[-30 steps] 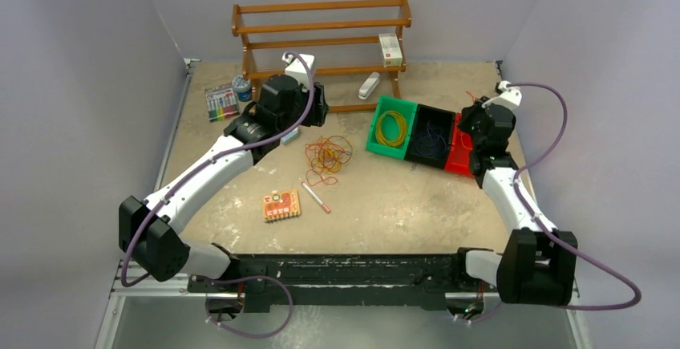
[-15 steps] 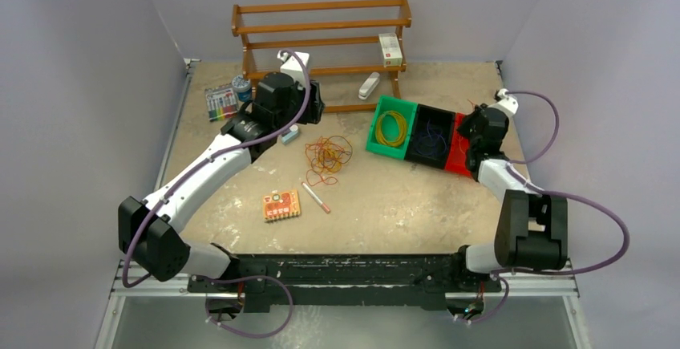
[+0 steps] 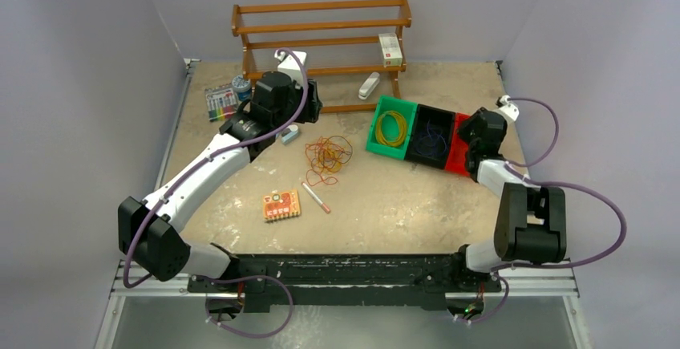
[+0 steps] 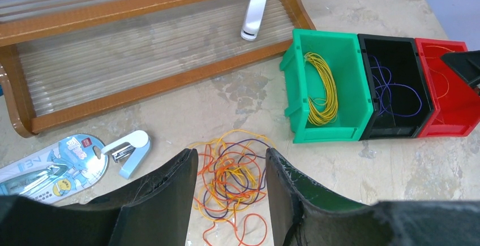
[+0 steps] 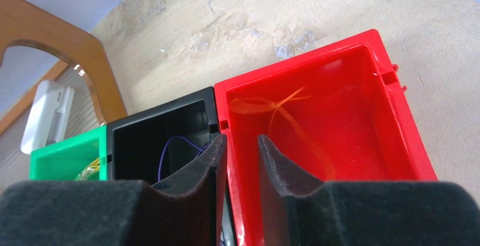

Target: Untangle the cables

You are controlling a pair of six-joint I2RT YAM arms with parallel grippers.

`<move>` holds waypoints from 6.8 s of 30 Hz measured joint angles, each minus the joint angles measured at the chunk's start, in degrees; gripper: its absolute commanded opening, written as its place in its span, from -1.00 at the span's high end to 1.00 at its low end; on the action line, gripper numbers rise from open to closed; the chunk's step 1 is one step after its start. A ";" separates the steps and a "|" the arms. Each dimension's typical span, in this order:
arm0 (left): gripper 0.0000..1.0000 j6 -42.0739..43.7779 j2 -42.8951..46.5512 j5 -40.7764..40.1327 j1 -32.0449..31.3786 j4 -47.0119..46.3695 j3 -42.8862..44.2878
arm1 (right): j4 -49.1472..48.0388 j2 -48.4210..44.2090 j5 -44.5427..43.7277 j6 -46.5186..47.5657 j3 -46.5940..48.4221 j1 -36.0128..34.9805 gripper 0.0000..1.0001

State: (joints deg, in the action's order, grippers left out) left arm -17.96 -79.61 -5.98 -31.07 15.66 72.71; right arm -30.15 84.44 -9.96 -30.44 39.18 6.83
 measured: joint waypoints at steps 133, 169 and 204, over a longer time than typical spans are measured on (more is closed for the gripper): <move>1.00 -3.74 3.19 16.94 0.74 -2.97 -1.44 | -47.25 10.27 32.26 29.18 4.55 -43.58 -0.40; 1.00 -3.93 8.46 13.84 0.74 -4.04 11.65 | -52.15 27.80 30.14 20.96 1.07 -45.22 0.11; 1.00 -3.50 12.31 15.17 0.74 -7.98 7.69 | -32.13 -12.59 22.95 24.55 -11.23 -45.55 -0.31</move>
State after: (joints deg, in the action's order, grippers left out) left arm -21.45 -67.31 9.19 -30.33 7.68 80.40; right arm -62.28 71.85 12.99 -5.89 27.94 -38.72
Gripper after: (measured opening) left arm 0.009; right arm 0.648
